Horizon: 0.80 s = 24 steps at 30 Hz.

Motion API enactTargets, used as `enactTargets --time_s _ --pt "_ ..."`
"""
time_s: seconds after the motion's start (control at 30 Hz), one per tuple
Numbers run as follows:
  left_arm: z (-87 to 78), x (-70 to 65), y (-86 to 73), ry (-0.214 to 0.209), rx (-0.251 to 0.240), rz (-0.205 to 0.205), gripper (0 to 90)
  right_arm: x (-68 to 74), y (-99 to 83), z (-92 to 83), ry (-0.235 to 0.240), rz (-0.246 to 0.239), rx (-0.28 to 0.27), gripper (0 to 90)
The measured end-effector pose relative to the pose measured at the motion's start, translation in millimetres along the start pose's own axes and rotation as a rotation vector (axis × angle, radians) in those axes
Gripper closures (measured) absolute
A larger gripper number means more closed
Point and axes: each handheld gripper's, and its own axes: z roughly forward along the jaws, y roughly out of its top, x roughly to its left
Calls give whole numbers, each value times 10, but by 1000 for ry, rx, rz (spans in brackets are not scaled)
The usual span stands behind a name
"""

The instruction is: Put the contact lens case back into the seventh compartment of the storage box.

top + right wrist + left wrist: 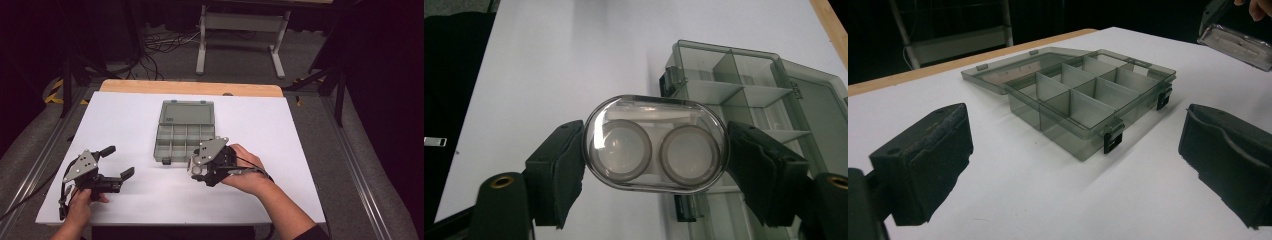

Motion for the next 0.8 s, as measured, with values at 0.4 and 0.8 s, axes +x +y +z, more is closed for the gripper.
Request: enactTargets --time_s 0.4,0.8 --pt "-1 2 1 -2 -1 2 17 -156 96 -4 -25 -16 18 265" --pt "-5 6 3 -3 -1 4 17 -332 108 27 -48 -8 33 265"
